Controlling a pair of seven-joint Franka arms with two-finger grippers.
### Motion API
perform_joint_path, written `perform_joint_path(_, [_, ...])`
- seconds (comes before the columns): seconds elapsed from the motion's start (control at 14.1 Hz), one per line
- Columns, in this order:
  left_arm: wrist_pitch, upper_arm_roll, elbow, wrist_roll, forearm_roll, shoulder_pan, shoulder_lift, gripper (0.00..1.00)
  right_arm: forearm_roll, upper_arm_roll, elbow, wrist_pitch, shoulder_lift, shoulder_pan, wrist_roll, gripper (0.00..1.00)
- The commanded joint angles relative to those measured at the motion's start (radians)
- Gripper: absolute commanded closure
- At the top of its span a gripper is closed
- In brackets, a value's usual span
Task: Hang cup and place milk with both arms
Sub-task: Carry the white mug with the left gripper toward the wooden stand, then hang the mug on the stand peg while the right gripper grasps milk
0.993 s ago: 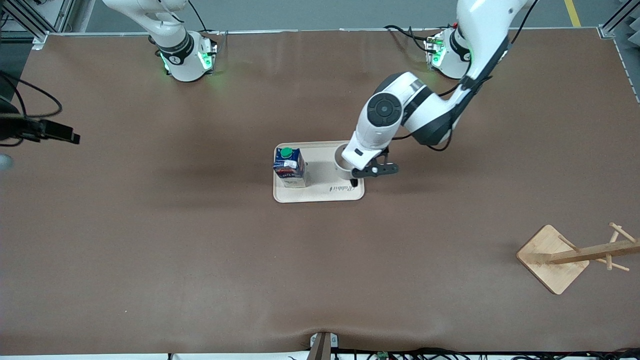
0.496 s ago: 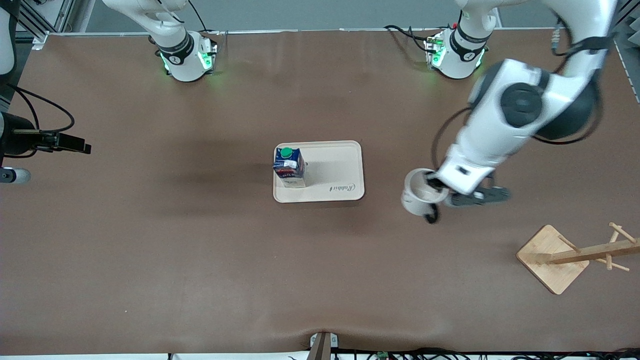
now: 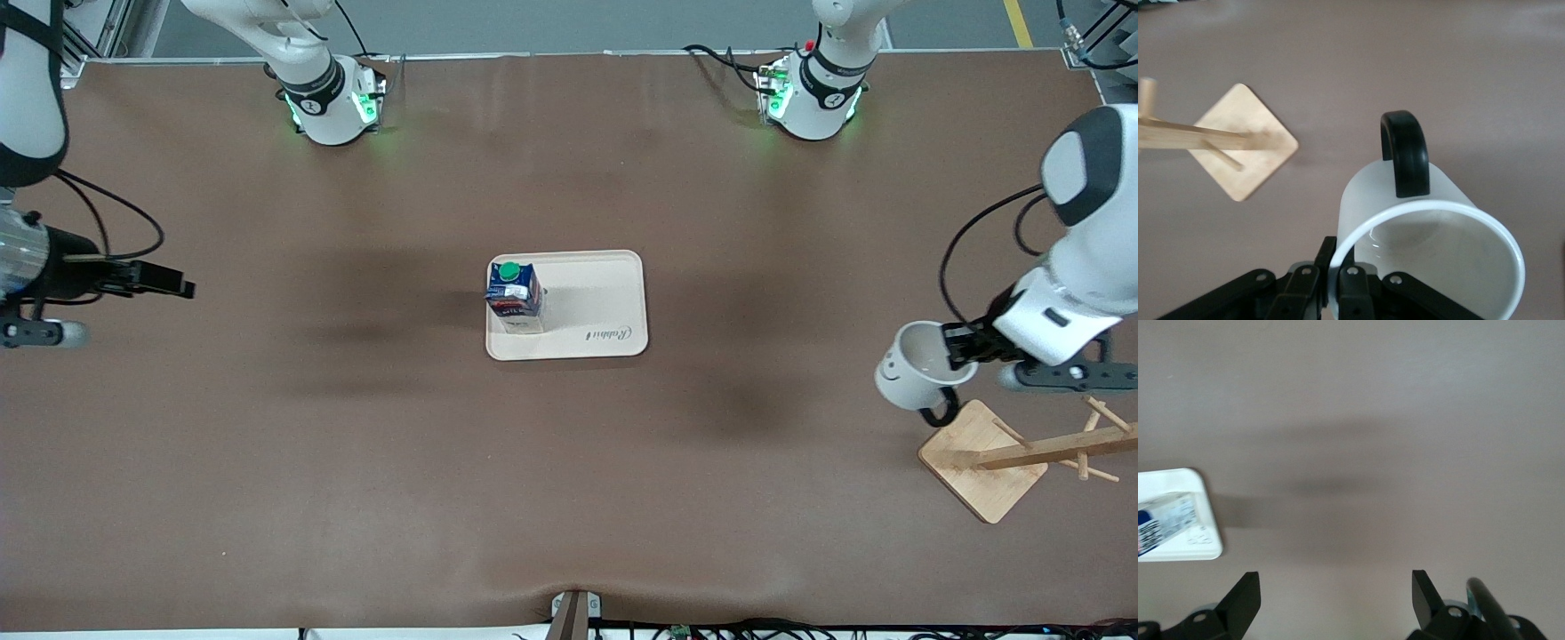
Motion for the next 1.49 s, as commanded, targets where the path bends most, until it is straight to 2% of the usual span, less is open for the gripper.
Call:
perform_joint_path(0.0, [-0.024,-0.007,-0.004,0.140,-0.007,0.072,-0.032,1.00,0.027,-0.003,-0.023,0.009,-0.010,0.097,0.081,0.00])
perform_joint_path(0.21, [-0.016,-0.008,0.044,0.300,-0.057,0.158,-0.025,1.00,0.028,-0.003,-0.028,0.053,-0.005,0.260,0.344,0.00])
perform_joint_path(0.43, [-0.010,-0.007,0.050,0.358,-0.082,0.201,0.003,1.00,0.032,-0.003,-0.020,0.194,0.050,0.428,0.566,0.00])
perform_joint_path(0.57, [-0.008,-0.007,0.050,0.360,-0.082,0.204,0.012,1.00,0.033,-0.003,-0.019,0.295,0.097,0.524,0.635,0.00])
perform_joint_path(0.85, [0.004,-0.007,0.073,0.401,-0.082,0.218,0.037,1.00,0.038,-0.003,0.009,0.443,0.208,0.617,0.715,0.00])
perform_joint_path(0.99, [0.005,-0.007,0.116,0.446,-0.082,0.241,0.075,1.00,0.022,-0.004,0.004,0.440,0.227,0.650,0.717,0.00])
perform_joint_path(1.28, [0.021,-0.005,0.120,0.490,-0.110,0.262,0.103,1.00,0.024,-0.004,-0.003,0.421,0.249,0.657,0.732,0.00])
perform_joint_path(1.42, [0.022,-0.005,0.120,0.495,-0.111,0.269,0.118,1.00,0.032,-0.003,-0.003,0.421,0.266,0.679,0.816,0.00])
